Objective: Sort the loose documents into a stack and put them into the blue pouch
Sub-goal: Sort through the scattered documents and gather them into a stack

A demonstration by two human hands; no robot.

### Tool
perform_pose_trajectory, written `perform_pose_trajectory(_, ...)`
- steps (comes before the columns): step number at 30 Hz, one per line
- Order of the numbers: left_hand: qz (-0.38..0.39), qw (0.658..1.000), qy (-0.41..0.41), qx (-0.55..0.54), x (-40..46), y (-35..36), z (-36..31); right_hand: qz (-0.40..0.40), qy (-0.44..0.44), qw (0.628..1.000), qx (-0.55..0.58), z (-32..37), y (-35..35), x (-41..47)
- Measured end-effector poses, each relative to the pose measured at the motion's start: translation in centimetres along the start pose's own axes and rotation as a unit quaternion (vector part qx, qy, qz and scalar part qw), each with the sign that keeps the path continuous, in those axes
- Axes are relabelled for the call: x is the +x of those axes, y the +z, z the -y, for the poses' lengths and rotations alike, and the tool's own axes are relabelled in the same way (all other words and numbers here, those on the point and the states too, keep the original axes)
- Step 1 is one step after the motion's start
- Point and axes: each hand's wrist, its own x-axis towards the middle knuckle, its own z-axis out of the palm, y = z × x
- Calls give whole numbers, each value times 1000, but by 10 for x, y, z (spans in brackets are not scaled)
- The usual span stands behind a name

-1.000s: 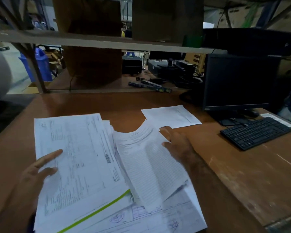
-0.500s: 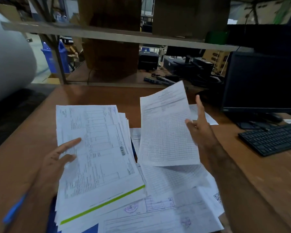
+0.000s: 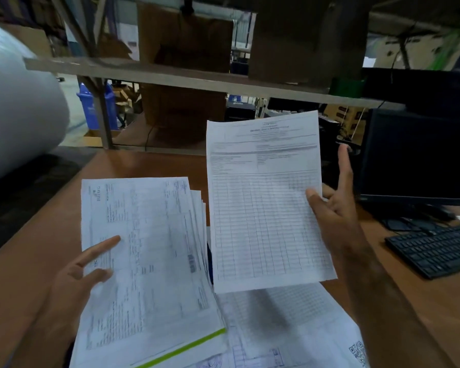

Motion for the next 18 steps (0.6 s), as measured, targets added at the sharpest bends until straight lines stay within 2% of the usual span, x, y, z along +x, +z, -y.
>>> perform_pose_trajectory(6, 5, 1000, 10, -5, -7, 12, -19, 45, 18, 998, 45, -17, 35, 6)
perform_pose_trajectory(8, 6, 999, 41, 20, -12, 16, -26, 64, 32, 997, -13, -37, 60, 6)
perform_pose_trajectory(10, -13, 998, 65, 25, -17, 22, -30, 86, 39, 987, -132, -64, 89, 1)
perform_pose_trajectory(12, -27, 997, 71, 13, -20, 23, -30, 124, 22, 966, -228, -84, 115, -8)
perform_pose_trajectory(13, -20, 998, 63, -4, -20, 21, -29, 151, 16, 961, -230, -90, 124, -13)
perform_pose_trajectory(16, 2, 998, 69, -8, -15, 16, -20, 264, 56, 952, -144, -98, 135, -21)
perform_pose_trajectory(18, -6, 997, 71, 8, -8, 11, -13, 292, 28, 938, -187, -101, 138, -20)
